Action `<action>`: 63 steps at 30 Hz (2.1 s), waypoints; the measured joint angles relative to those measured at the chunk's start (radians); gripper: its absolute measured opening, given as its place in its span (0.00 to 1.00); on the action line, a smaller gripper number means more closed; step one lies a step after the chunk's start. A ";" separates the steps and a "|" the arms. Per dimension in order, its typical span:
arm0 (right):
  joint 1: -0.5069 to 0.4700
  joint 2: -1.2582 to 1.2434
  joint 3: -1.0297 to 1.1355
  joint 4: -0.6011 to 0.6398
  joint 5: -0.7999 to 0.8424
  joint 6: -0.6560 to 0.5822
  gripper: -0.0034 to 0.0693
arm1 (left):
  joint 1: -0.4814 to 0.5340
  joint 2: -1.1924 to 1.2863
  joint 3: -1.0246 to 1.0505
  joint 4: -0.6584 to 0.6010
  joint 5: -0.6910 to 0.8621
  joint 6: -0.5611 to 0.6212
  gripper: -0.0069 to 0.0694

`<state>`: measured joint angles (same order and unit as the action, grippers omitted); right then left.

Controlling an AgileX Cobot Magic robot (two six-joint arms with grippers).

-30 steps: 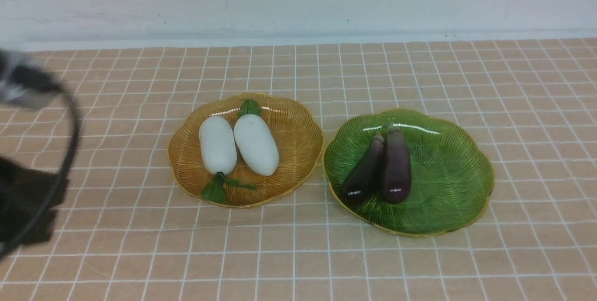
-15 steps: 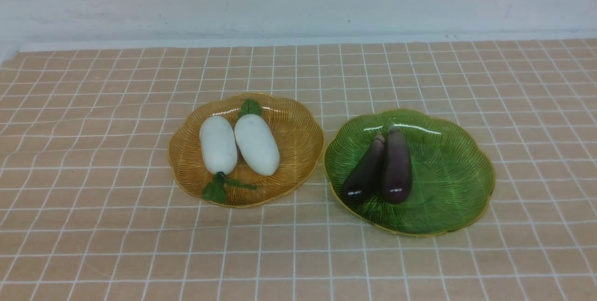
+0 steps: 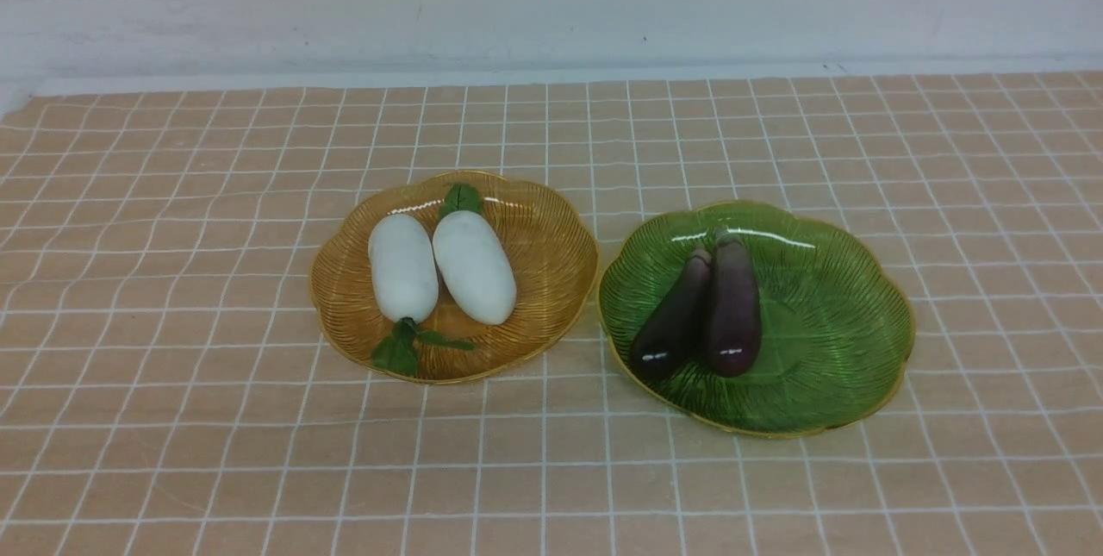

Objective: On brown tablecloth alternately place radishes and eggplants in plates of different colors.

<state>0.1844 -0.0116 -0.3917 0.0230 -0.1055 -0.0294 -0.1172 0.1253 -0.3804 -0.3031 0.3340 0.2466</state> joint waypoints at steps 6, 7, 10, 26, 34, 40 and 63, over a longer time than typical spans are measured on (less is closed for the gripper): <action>0.000 0.000 0.000 0.000 0.000 0.000 0.03 | 0.000 -0.023 0.085 0.104 -0.015 -0.051 0.09; 0.000 0.000 0.000 0.000 0.001 0.000 0.03 | 0.003 -0.039 0.118 0.138 -0.017 -0.069 0.09; 0.000 0.000 0.000 0.000 0.002 0.000 0.03 | 0.026 -0.085 0.202 0.212 -0.030 -0.131 0.09; 0.000 0.000 0.000 -0.001 0.004 0.000 0.03 | 0.097 -0.137 0.409 0.314 0.042 -0.207 0.09; 0.000 0.000 0.000 -0.001 0.004 0.000 0.03 | 0.097 -0.137 0.409 0.312 0.044 -0.207 0.09; 0.000 0.000 0.000 -0.001 0.004 0.004 0.03 | 0.097 -0.137 0.409 0.312 0.045 -0.207 0.09; -0.061 0.000 0.054 -0.011 0.315 0.013 0.03 | 0.097 -0.138 0.409 0.312 0.045 -0.207 0.09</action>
<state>0.1236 -0.0116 -0.3374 0.0118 0.2099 -0.0159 -0.0198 -0.0129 0.0287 0.0091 0.3788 0.0392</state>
